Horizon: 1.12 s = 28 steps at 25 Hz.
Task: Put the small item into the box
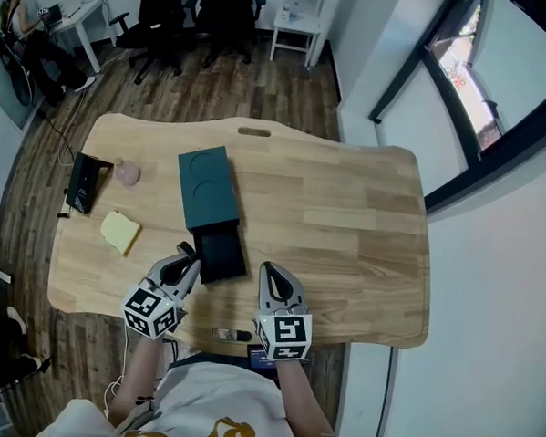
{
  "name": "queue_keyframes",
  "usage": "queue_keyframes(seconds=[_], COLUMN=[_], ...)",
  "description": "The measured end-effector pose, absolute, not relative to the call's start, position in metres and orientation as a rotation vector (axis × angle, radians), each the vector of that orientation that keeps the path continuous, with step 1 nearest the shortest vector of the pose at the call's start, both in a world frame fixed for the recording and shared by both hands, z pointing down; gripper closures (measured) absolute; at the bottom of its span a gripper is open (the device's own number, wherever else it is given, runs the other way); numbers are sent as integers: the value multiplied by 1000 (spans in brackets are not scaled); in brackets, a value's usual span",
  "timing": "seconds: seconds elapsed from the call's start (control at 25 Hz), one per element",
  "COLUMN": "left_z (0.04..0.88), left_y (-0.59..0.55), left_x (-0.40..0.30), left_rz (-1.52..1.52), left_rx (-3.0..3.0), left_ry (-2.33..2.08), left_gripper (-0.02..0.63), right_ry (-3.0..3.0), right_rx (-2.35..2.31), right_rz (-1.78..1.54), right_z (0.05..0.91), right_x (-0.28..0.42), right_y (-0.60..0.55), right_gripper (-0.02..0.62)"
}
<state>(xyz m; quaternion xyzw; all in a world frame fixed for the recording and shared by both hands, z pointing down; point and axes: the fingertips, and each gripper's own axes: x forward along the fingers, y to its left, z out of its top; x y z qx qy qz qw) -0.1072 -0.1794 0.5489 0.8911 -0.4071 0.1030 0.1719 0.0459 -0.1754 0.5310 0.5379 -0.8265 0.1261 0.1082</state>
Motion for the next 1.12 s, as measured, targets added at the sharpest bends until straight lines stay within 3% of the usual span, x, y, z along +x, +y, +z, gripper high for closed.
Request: queue_keyframes(seconds=[1.12], left_z=[607], left_y=[-187], left_x=[-89], left_rz=[506], left_rx=[2468], left_ry=[-1050], left_gripper=[568], right_ry=[-2416], right_rx=[1490], right_rz=[463], right_z=[579], right_x=[53], right_y=[-188], right_gripper=[592])
